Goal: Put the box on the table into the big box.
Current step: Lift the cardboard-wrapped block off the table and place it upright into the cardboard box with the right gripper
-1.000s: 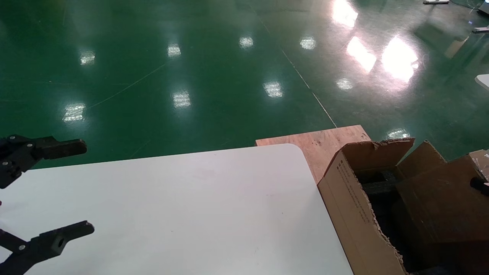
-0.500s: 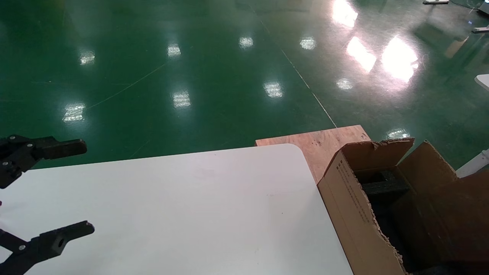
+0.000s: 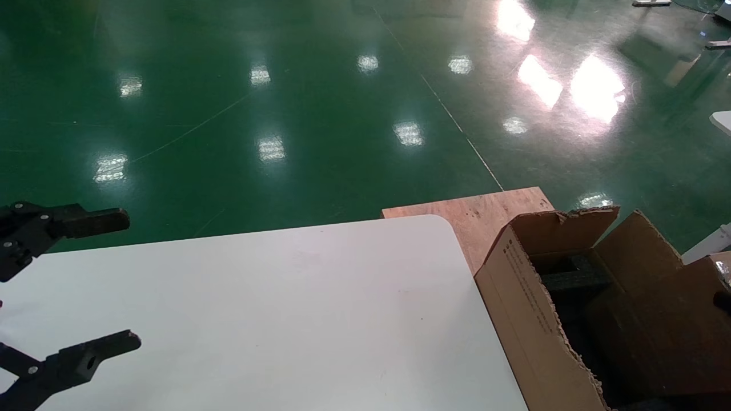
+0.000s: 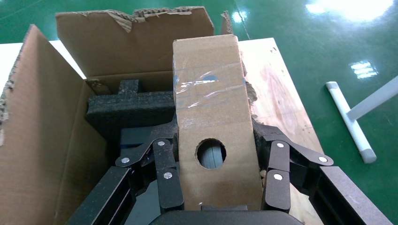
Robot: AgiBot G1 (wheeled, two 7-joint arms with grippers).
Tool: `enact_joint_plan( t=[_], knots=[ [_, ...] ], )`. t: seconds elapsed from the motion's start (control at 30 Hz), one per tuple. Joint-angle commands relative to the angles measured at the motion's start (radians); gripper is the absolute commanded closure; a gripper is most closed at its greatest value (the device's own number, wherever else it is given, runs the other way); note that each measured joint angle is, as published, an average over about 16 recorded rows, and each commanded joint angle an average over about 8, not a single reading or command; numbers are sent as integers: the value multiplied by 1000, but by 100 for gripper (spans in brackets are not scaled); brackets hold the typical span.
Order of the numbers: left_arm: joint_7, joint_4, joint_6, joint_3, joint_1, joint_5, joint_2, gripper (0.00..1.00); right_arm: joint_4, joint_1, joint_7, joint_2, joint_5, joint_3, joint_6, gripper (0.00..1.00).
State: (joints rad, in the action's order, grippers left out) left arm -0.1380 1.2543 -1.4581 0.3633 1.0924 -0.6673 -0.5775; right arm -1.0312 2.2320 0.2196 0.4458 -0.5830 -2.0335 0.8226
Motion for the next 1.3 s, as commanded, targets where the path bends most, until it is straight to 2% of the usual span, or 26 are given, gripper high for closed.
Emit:
enact_joint_plan(
  t=[0.03, 0.37, 0.67, 0.97, 1.3],
  knots=[
    [0, 0, 0, 0, 0, 0, 0, 0, -11, -3, 6, -1, -5, -3, -18, 100],
    [0, 0, 0, 0, 0, 0, 0, 0, 24, 37, -16, -56, -2, -41, -37, 100],
    [0, 0, 0, 0, 0, 0, 0, 0, 110, 106, -41, -114, 41, -134, 1, 100],
    [0, 0, 0, 0, 0, 0, 0, 0, 158, 183, -66, -132, 84, -251, 16, 100],
    [0, 0, 0, 0, 0, 0, 0, 0, 198, 226, -77, -133, 99, -332, 21, 100]
  ],
)
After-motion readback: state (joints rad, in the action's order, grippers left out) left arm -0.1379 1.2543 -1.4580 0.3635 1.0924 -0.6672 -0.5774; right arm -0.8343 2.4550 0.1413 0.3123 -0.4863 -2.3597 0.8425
